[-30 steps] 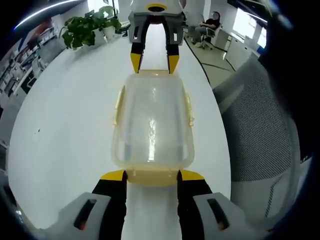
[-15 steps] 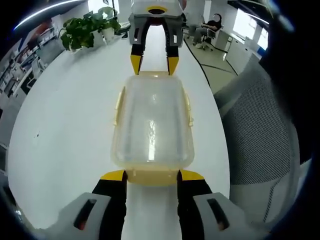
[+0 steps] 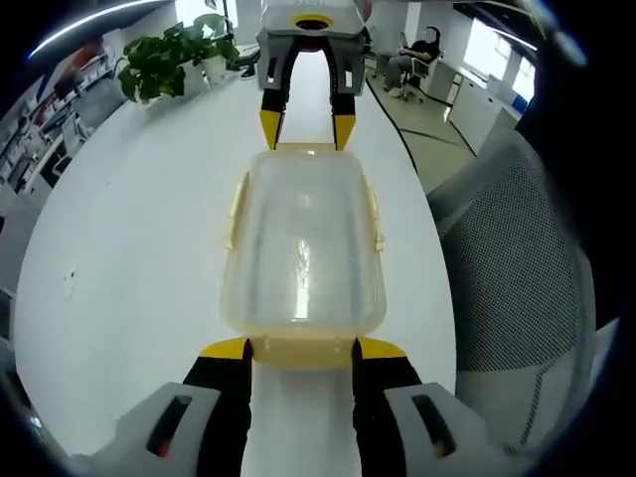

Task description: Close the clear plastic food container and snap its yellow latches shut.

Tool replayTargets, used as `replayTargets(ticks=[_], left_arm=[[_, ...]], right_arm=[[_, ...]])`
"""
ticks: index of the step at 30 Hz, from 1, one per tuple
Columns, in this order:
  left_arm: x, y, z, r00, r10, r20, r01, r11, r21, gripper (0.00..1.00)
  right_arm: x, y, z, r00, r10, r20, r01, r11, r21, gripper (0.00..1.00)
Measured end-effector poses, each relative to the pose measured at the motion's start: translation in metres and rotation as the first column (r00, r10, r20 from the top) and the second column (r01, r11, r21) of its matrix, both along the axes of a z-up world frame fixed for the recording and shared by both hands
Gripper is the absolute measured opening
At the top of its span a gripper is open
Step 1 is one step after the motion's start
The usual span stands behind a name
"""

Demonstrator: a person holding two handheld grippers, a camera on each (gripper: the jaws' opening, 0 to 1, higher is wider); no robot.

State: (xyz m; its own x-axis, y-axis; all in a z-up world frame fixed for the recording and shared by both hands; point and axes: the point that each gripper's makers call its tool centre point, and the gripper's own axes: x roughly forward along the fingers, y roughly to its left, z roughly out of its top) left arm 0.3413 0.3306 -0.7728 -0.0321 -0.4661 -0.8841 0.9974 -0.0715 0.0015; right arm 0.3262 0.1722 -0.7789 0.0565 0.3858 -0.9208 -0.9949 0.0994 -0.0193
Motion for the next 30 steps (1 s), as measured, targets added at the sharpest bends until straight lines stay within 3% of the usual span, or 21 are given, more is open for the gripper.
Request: replayTargets(ticks=[30], left_arm=[[-0.0024,-0.0060,-0.0090,1.000,-0.011,0.018,0.011,1.000,0.024,0.39]], right_arm=[[-0.0037,-0.0060,-0.0048,1.000,-0.005,0.025,0.005,1.000,0.023,0.40]])
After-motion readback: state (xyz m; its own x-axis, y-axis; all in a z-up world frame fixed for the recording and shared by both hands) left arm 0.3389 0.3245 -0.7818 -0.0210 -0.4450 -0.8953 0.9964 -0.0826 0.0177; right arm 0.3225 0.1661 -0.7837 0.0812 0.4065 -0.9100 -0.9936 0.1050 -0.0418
